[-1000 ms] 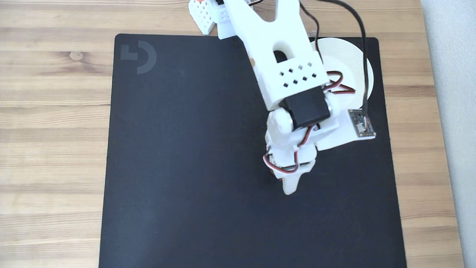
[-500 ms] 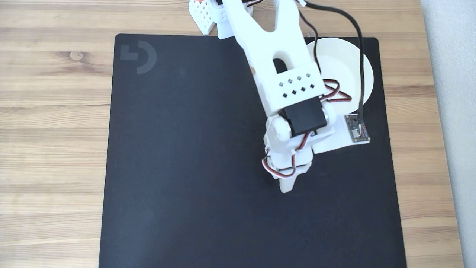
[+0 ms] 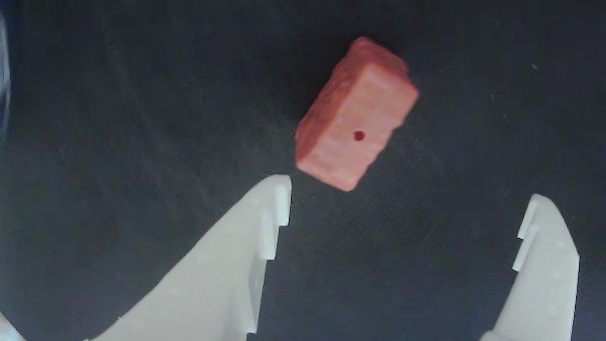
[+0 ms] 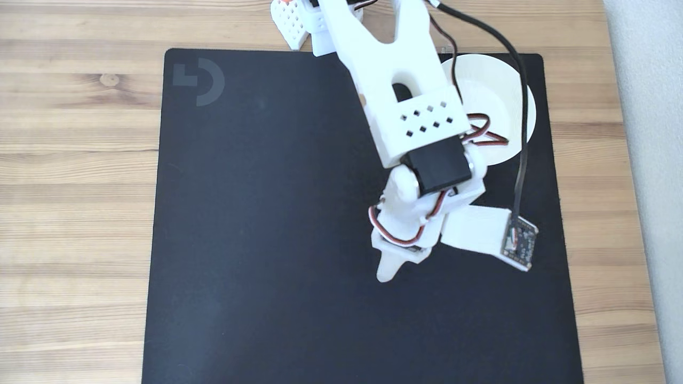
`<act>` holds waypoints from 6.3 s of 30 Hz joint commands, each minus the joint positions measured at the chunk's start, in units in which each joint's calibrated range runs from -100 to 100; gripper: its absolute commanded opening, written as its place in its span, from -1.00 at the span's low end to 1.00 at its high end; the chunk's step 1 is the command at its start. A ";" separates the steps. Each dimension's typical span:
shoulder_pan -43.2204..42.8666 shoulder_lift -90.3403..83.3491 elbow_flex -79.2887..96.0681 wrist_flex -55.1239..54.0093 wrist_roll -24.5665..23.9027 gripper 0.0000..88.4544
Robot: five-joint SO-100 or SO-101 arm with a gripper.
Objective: Pick up the toy and place it on the plate
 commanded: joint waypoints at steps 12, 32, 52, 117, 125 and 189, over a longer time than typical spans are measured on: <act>0.16 -0.34 -3.29 -0.40 -13.16 -0.23; -2.18 0.33 -2.57 -2.68 -15.93 -0.23; -2.35 6.08 -3.29 -7.51 -15.98 -0.23; -2.09 14.00 -8.70 -0.99 -16.04 -0.95; -4.27 1.49 -15.09 2.74 -15.98 -0.95; -32.46 -63.03 76.93 -23.68 -21.36 -0.42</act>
